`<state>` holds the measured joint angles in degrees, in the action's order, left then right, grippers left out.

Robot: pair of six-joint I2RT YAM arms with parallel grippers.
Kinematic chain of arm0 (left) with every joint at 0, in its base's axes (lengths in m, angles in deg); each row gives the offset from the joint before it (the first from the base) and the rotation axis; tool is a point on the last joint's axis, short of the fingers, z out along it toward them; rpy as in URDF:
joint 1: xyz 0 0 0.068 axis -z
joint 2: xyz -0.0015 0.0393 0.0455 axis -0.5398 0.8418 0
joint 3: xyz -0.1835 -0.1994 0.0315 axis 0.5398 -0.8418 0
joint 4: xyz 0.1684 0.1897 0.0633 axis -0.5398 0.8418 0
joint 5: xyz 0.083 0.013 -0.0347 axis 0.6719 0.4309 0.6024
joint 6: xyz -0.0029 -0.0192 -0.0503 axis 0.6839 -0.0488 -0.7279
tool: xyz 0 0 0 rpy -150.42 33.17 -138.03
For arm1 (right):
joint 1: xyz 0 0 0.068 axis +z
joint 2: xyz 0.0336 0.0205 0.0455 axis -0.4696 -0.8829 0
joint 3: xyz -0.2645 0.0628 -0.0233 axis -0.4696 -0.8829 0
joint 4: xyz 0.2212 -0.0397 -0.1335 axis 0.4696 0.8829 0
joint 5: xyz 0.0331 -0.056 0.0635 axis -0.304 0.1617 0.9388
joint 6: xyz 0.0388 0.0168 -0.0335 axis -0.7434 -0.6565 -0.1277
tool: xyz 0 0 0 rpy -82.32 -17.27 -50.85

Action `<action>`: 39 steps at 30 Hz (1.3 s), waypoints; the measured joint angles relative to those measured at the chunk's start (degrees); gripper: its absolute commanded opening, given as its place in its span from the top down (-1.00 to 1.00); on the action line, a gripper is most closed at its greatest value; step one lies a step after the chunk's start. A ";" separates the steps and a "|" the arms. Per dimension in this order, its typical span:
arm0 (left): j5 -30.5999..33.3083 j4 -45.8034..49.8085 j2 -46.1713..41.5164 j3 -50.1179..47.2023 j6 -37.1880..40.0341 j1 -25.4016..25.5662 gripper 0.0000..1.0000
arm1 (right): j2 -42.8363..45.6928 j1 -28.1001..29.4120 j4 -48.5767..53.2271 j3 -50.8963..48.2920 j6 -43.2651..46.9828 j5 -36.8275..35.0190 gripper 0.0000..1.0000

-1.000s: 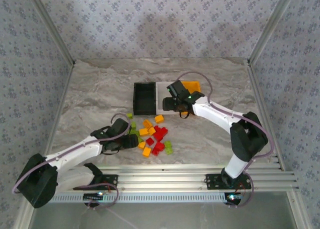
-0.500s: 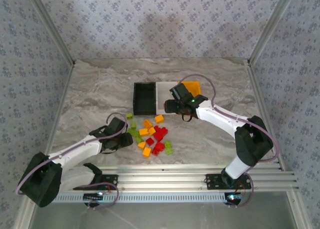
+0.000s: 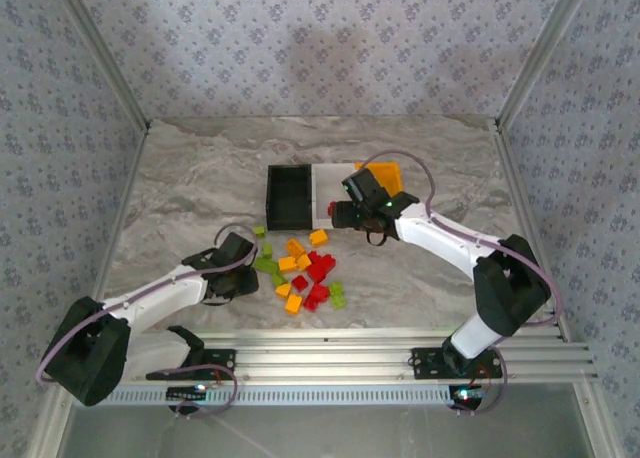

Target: Sort the legos into containers by color

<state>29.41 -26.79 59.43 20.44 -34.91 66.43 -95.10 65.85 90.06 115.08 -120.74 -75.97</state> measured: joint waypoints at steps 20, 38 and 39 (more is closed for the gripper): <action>-1.86 -1.49 25.27 41.92 6.75 7.15 0.50 | 11.04 -2.93 0.37 -11.78 -4.15 -0.02 -0.47; -6.05 0.85 52.87 72.70 11.23 7.13 -0.37 | 17.84 -4.24 1.75 -17.55 -5.84 0.07 -0.54; -6.10 1.07 52.85 73.11 11.21 7.13 -0.43 | 17.92 -4.24 1.73 -17.55 -5.81 0.24 -0.54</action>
<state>23.32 -25.72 112.28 93.55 -23.70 73.55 -77.17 61.61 91.78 97.53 -126.56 -75.73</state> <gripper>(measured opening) 0.667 0.766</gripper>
